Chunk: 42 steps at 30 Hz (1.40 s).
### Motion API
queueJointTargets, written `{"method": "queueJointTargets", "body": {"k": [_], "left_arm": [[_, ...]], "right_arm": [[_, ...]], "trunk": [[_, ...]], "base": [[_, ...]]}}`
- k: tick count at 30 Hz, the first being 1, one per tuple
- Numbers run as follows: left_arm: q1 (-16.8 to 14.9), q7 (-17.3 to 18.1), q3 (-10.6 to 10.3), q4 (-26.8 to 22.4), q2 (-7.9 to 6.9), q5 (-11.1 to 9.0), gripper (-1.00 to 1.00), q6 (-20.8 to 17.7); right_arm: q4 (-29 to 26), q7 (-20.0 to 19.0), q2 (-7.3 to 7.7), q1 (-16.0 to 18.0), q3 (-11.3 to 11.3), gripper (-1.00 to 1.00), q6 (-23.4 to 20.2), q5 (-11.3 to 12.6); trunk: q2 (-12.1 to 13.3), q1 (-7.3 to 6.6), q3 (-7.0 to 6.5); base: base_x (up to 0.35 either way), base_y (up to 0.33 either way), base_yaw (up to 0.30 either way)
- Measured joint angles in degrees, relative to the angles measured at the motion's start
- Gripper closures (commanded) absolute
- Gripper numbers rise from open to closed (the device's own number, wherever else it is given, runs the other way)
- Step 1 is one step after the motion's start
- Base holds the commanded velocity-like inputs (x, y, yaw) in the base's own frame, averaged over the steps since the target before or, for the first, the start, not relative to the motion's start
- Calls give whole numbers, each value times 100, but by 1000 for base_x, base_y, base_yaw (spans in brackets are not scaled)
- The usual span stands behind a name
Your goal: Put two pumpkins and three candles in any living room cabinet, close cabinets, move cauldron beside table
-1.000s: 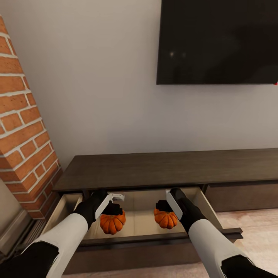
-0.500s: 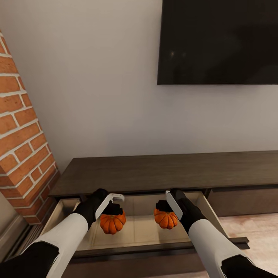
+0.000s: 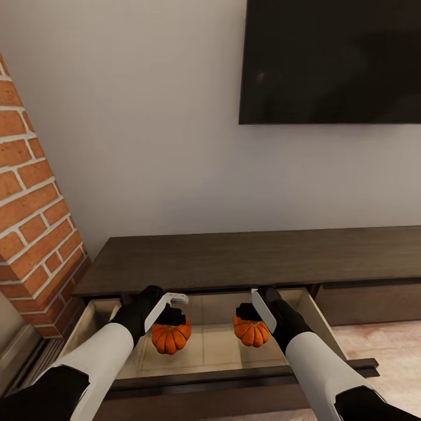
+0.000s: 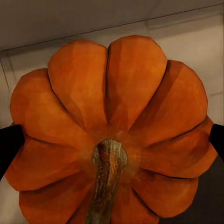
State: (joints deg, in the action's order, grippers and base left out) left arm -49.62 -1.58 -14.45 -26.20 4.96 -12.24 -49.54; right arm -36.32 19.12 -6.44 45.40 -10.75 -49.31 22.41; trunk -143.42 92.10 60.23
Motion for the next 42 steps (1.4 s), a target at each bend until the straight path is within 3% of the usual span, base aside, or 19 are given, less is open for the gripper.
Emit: {"method": "queueJointTargets", "body": {"k": [14, 42], "left_arm": [[0, 0, 0, -1, 0, 0, 100, 71], [-1, -22, 0, -10, 0, 7, 100, 71]], "right_arm": [[0, 0, 0, 0, -2, 100, -3, 1], [-1, 0, 0, 1, -2, 100, -6, -1]], "trunk": [[-19, 36, 310], [-24, 43, 377]], "base": [[0, 0, 0], [0, 0, 0]]}}
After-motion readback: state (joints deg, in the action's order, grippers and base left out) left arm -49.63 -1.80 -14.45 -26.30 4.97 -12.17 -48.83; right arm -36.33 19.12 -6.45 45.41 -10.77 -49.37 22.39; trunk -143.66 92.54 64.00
